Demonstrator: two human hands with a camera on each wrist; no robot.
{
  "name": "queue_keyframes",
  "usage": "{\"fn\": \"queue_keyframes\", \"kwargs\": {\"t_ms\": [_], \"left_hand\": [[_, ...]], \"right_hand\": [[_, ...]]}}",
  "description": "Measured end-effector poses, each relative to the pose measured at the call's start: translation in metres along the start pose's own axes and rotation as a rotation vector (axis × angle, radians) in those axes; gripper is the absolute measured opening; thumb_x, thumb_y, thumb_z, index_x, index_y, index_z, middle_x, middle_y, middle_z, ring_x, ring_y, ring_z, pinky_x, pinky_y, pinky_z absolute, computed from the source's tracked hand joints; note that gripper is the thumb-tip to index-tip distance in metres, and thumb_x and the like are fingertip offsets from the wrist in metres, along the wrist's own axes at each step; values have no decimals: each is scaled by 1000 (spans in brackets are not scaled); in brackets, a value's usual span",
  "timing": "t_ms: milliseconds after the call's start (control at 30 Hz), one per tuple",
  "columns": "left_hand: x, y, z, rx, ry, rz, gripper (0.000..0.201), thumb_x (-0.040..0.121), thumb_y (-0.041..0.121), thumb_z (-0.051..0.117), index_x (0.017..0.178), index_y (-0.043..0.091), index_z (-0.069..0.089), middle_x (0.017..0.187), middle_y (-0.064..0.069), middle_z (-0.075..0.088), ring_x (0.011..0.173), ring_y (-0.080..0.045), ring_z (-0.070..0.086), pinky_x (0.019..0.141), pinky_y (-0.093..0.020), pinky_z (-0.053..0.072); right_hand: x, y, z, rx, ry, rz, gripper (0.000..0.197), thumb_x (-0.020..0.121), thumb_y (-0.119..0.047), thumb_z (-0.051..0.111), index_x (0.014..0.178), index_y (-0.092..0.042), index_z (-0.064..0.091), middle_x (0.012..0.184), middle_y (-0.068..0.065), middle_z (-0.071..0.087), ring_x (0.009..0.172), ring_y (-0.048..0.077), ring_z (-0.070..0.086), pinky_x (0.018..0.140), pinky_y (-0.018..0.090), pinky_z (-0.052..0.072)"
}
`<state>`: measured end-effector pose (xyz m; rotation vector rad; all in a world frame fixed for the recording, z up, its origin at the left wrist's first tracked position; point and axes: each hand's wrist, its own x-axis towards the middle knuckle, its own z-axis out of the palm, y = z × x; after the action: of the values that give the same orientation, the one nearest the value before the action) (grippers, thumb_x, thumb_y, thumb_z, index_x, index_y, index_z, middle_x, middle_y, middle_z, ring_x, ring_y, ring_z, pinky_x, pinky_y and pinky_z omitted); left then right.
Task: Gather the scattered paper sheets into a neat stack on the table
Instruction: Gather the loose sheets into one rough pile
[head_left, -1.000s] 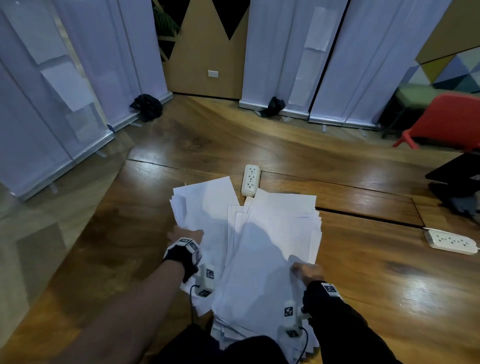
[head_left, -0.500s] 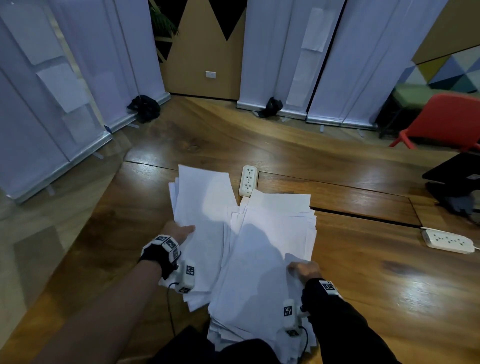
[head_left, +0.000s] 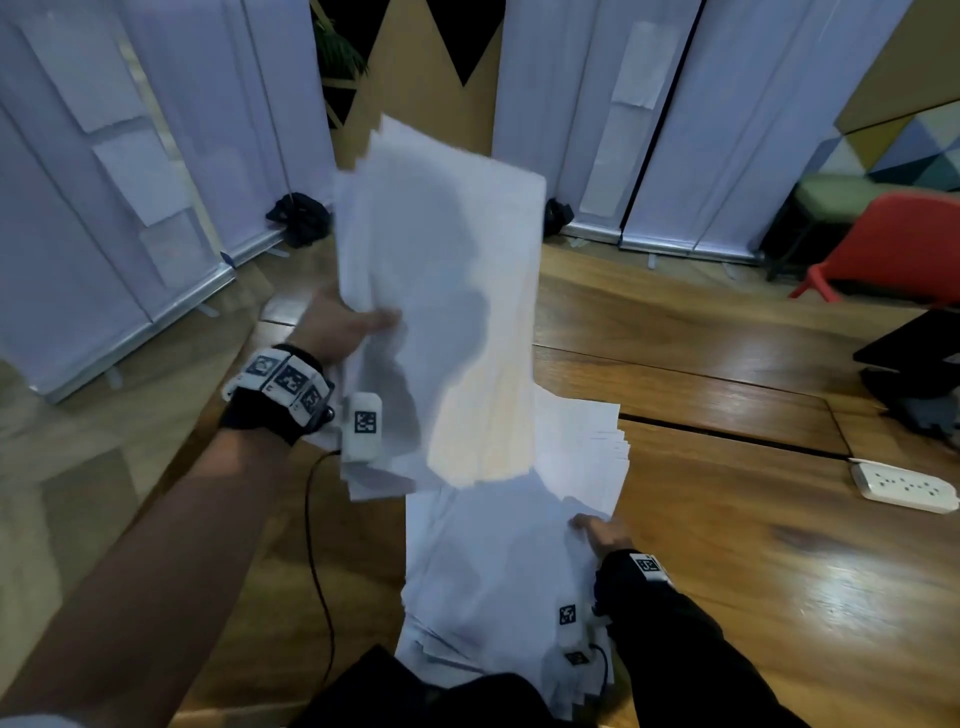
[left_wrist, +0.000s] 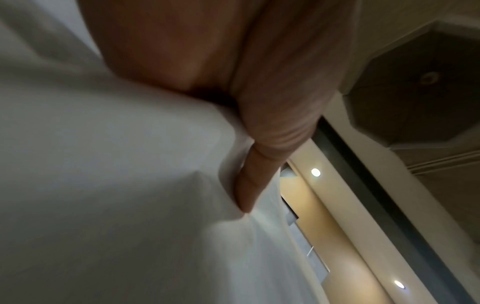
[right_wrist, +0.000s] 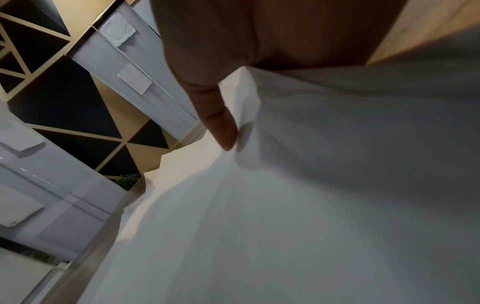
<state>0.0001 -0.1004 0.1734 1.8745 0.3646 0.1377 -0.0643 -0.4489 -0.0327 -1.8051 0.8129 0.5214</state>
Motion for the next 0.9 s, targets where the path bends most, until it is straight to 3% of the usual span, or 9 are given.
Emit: {"fn": "queue_keyframes", "kwargs": {"t_ms": [167, 233, 300, 400, 467, 600, 700, 833, 900], "left_hand": [[-22, -87, 73, 72, -331, -410, 50, 66, 19, 83, 110, 1, 66, 115, -13, 68, 86, -21, 62, 84, -33, 50], [-37, -129, 103, 160, -414, -466, 81, 48, 37, 88, 118, 6, 62, 125, -15, 64, 96, -23, 64, 96, -39, 50], [-54, -153, 125, 290, -430, -478, 103, 47, 47, 86, 135, 14, 44, 136, -12, 55, 118, -29, 57, 104, -41, 45], [-72, -164, 143, 278, -288, -466, 93, 74, 32, 78, 146, 15, 23, 149, -16, 40, 133, -32, 45, 107, -39, 38], [-79, -165, 153, 331, -316, -385, 81, 82, 32, 69, 147, 15, 23, 151, -13, 35, 136, -30, 40, 110, -38, 34], [-79, -167, 147, 484, -321, -292, 65, 88, 37, 57, 145, 15, 32, 148, -13, 36, 134, -31, 40, 111, -42, 35], [-71, -175, 124, 598, -113, -456, 62, 87, 36, 54, 141, 11, 37, 145, -17, 37, 133, -36, 38, 108, -46, 37], [-59, -186, 108, 550, -57, -661, 54, 84, 28, 54, 129, -1, 46, 136, -21, 45, 121, -40, 48, 95, -42, 44], [-55, -184, 104, 511, -70, -637, 31, 84, 22, 54, 103, -2, 59, 117, -20, 60, 103, -37, 59, 79, -34, 47]], "right_hand": [[6, 6, 12, 305, -42, 101, 106, 65, -79, 59, 141, -6, 45, 143, 16, 51, 125, 36, 52, 109, 47, 39], [7, 6, 9, 372, -132, 161, 117, 50, -96, 49, 136, -17, 52, 140, 11, 56, 122, 34, 56, 108, 46, 40], [-13, -2, 4, 434, -247, 149, 86, 66, -88, 48, 119, -22, 64, 123, 5, 66, 111, 29, 62, 96, 39, 47], [-21, -6, 3, 477, -293, 11, 25, 91, -32, 63, 109, -16, 65, 99, 8, 73, 83, 25, 72, 66, 32, 57], [-12, -2, 7, 399, -240, -103, 25, 83, -4, 70, 106, -11, 64, 102, 16, 72, 76, 27, 73, 61, 35, 59], [-9, 6, 8, 264, -188, -82, 34, 64, 0, 78, 95, -7, 67, 102, 25, 72, 86, 40, 70, 79, 49, 58], [-8, 11, 2, 257, -205, -38, 18, 79, 7, 68, 97, 6, 68, 78, 18, 74, 65, 31, 70, 63, 35, 58], [-7, 9, 2, 196, -199, -74, 22, 82, 8, 63, 103, 3, 66, 89, 19, 72, 73, 30, 67, 56, 31, 55], [-8, 9, 2, 180, -217, -76, 23, 79, 6, 65, 101, 4, 68, 82, 16, 74, 77, 34, 69, 59, 34, 58]]}}
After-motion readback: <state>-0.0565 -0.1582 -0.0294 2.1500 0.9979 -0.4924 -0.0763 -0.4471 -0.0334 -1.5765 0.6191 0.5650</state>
